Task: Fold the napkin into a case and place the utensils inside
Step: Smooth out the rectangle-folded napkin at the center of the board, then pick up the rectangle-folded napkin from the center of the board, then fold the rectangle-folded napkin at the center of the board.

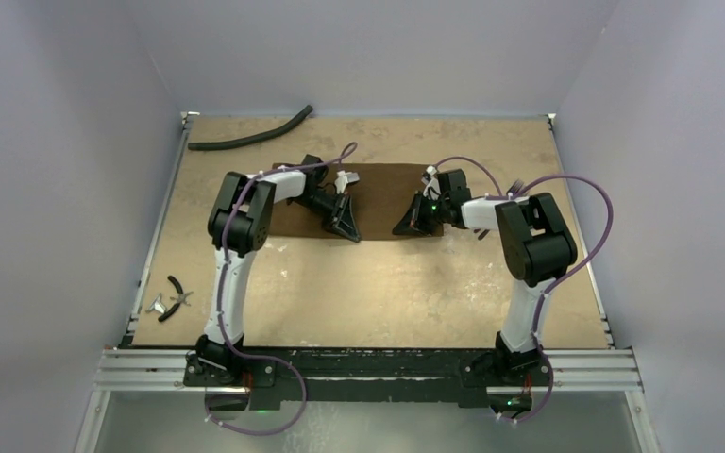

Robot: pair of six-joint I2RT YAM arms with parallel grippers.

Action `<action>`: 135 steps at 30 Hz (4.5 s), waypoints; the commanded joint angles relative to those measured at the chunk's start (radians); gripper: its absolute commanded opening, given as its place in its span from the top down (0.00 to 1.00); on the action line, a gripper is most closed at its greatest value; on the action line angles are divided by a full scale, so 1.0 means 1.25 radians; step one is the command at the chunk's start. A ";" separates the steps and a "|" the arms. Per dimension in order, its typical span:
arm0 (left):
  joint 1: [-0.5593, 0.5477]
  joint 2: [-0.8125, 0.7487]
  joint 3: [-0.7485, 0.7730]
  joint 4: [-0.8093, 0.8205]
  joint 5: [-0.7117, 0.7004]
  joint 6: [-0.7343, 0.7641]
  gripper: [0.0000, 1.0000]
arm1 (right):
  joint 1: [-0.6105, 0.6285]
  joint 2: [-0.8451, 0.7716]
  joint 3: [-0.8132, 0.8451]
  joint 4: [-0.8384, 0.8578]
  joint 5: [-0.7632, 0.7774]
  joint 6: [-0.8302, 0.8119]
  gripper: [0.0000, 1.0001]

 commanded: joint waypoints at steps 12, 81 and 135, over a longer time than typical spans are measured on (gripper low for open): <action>0.136 -0.014 0.041 -0.356 -0.102 0.431 0.99 | 0.001 -0.008 -0.025 -0.049 0.060 -0.043 1.00; 0.210 -0.317 -0.190 -0.026 -0.632 0.391 1.00 | -0.108 -0.183 -0.087 -0.137 0.033 -0.096 1.00; 0.202 -0.342 -0.139 -0.127 -0.565 0.358 1.00 | -0.219 -0.317 -0.053 -0.228 0.117 -0.114 0.38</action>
